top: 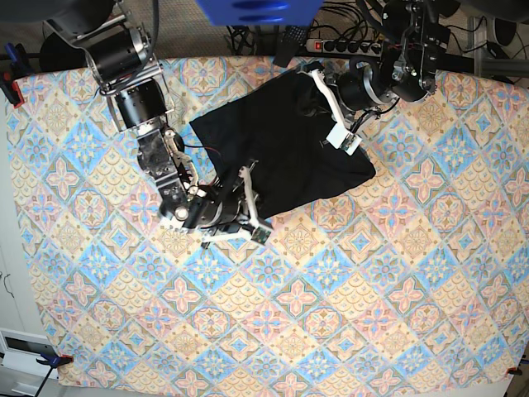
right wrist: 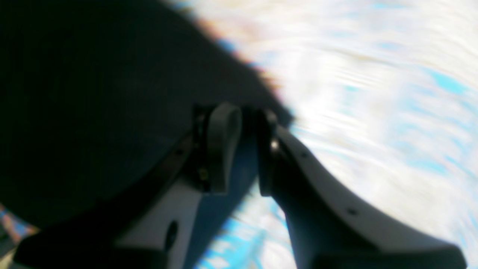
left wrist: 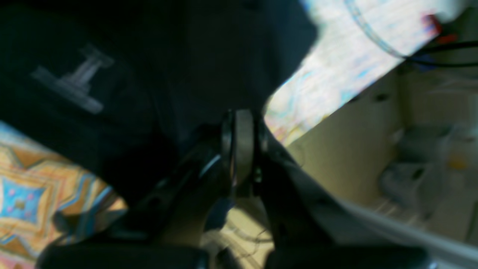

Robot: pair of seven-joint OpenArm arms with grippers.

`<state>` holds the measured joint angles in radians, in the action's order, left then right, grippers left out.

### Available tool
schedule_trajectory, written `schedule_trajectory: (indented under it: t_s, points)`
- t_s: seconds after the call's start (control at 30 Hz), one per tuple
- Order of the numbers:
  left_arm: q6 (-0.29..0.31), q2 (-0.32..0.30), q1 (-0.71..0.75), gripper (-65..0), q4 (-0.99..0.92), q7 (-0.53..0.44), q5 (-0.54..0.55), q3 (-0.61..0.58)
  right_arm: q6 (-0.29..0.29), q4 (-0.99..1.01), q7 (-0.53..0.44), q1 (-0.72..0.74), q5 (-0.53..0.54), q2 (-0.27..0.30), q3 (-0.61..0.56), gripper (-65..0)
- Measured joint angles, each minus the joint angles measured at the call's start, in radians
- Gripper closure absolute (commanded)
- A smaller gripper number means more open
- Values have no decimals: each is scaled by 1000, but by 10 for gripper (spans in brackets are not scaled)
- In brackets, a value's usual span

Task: Fold the T-shirt properly
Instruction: 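Grasp the folded bundle with both grippers and flatten it, then press the bundle edges with both grippers, then raise the left gripper away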

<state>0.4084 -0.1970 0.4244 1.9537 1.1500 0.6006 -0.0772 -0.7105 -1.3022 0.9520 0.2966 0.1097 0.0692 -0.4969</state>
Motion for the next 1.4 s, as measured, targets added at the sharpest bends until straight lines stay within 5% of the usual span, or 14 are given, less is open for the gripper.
schedule_trajectory:
  t_s: [0.47, 0.67, 0.83, 1.1, 1.4]
  points:
    - [0, 0, -80, -3, -227, -3, -100, -42, 8, 270, -159, 125, -3, -99, -97, -82]
    - [0, -2, -109, -3, -248, -3, -154, -41, 15, 320, -147, 114, -206, -83, -93, -82]
    - [1, -3, -141, -4, -251, -2, -221, -44, 12, 314, -149, 120, -237, -85, -95, -82]
    - [1, -2, -203, -4, -253, 2, -320, -44, 19, 259, -213, 34, -196, 34, -90, -82]
    - [4, -16, -316, -4, -253, -3, -422, -139, 14, -39, 20, -97, -248, 154, -90, -82]
